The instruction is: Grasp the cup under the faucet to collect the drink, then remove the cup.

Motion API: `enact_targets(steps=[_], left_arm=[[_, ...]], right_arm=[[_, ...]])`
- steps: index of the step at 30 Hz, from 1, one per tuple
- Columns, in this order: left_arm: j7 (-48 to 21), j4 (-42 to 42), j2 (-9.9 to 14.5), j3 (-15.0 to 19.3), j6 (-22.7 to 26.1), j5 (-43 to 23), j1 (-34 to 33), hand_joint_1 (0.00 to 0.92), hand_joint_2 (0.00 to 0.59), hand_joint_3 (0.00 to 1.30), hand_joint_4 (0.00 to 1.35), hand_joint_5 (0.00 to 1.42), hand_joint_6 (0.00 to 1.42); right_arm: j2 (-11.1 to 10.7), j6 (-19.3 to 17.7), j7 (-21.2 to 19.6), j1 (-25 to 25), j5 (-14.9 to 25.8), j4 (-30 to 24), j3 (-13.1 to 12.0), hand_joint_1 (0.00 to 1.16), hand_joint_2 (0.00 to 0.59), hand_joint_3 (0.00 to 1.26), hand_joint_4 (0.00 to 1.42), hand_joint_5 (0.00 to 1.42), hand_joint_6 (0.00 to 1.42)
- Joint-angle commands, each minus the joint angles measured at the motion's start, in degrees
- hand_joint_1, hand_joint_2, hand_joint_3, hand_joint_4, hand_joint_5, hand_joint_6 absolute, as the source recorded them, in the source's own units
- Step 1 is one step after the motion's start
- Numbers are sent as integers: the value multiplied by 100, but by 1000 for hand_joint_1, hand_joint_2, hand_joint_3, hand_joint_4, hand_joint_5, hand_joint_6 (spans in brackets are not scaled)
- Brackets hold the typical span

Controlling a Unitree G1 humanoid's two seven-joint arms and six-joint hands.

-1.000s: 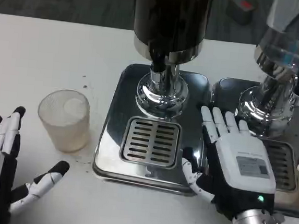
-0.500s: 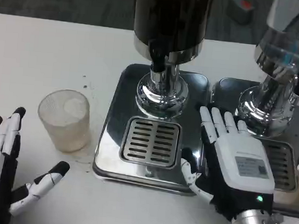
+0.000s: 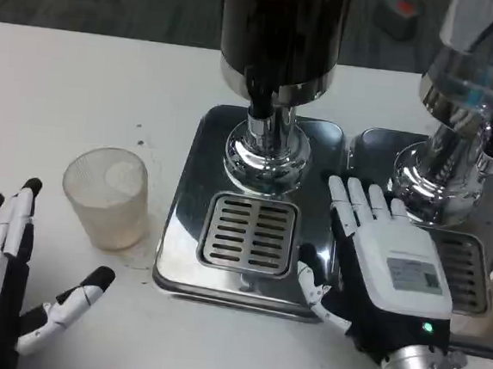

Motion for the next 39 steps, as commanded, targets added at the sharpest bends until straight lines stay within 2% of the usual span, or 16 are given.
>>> enact_targets(steps=[1, 24, 28, 34, 39], left_arm=[[73, 64, -14, 37, -29, -70, 40, 0, 133, 0, 0, 0, 0], [94, 150, 22, 84, -72, -106, -124, 0, 131, 0, 0, 0, 0], [199, 242, 84, 195, -245, -231, -260, 0, 82, 0, 0, 0, 0], [47, 849, 252, 337, -620, -663, -759, 0, 50, 0, 0, 0, 0], [-72, 2082, 258, 242, -1299, -1116, -1442, 0, 13, 0, 0, 0, 0]], right_arm=[[-7, -6, 20, -52, 29, 28, -10, 404, 532, 13, 0, 0, 0], [76, -48, -86, -130, 89, 169, -37, 405, 534, 13, 0, 0, 0], [54, -61, -61, -162, 93, 169, -50, 405, 534, 13, 0, 0, 0], [16, 18, 12, -106, 16, 7, -57, 405, 534, 13, 0, 0, 0], [64, 144, 6, 30, -65, -140, -34, 405, 534, 13, 0, 0, 0]])
